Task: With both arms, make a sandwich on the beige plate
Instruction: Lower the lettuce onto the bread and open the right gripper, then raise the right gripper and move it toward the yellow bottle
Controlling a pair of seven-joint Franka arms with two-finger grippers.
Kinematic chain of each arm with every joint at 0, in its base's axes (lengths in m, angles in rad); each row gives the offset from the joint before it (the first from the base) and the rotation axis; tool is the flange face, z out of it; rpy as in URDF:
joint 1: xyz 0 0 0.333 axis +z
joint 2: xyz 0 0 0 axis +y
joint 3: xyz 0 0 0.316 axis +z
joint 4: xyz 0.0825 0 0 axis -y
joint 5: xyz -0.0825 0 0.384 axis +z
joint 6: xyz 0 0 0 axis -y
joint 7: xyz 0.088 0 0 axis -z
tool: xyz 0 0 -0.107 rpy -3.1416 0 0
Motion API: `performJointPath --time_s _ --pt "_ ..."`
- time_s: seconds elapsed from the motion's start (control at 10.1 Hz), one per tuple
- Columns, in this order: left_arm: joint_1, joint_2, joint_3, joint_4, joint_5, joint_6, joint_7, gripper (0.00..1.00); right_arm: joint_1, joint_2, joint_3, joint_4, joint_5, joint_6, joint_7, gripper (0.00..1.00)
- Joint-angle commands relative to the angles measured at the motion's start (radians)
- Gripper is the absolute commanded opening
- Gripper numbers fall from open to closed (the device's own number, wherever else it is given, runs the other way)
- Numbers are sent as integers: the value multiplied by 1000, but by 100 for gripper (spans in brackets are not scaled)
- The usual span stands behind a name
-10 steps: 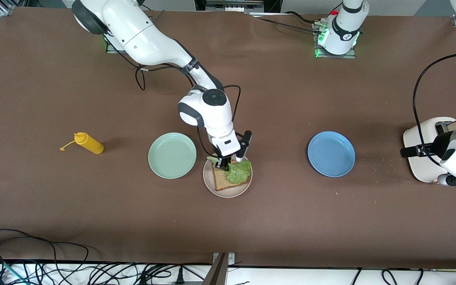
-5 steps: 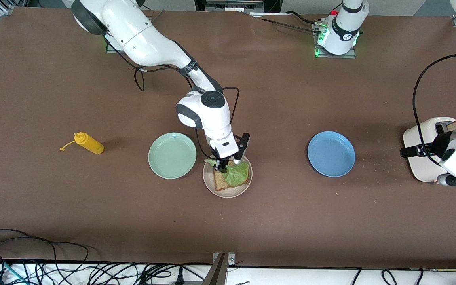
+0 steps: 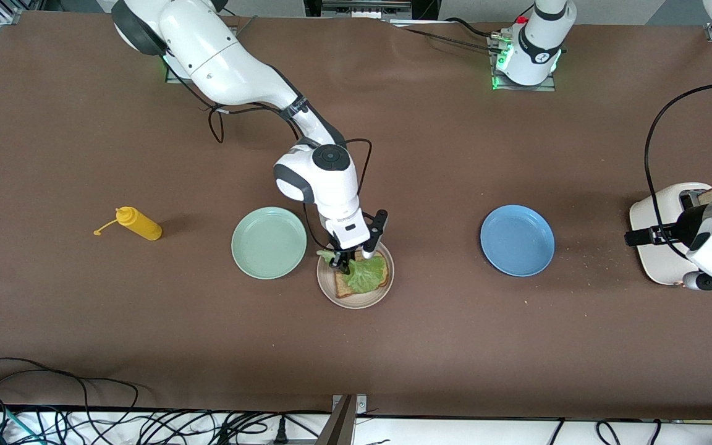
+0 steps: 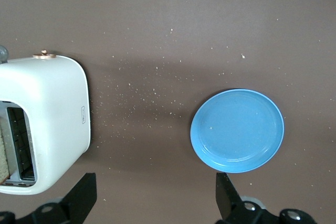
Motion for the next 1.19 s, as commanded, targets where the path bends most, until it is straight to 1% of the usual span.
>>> performJointPath --time_s 0.0,0.3,0.4,0.5,0.59,0.69,0.79,0.99,1.09 --pt "-3 -16 3 -13 31 -9 5 100 3 13 1 32 -8 -24 -8 100" --pt "-3 -16 3 -15 32 -9 5 100 2 -10 6 32 3 -100 -7 100" --pt "-3 -16 1 -13 32 -9 5 100 -4 -32 7 32 24 -135 -11 100" --pt "-3 -16 3 -15 32 -9 5 100 -21 -65 10 24 84 -157 -13 100" --pt "-3 -16 3 -15 32 -9 5 100 -35 -111 10 10 138 -210 -13 100" --pt "-3 -16 1 -15 32 -9 5 100 -44 -160 9 10 205 -294 -13 100" --pt "-3 -16 1 -15 32 -9 5 100 -64 -224 6 9 250 -403 -13 100" --pt "-5 -16 3 -15 32 -17 5 100 -140 -370 4 12 259 -653 -7 100" --pt "-5 -16 1 -15 32 -17 5 100 -188 -422 1 16 261 -769 -7 100"
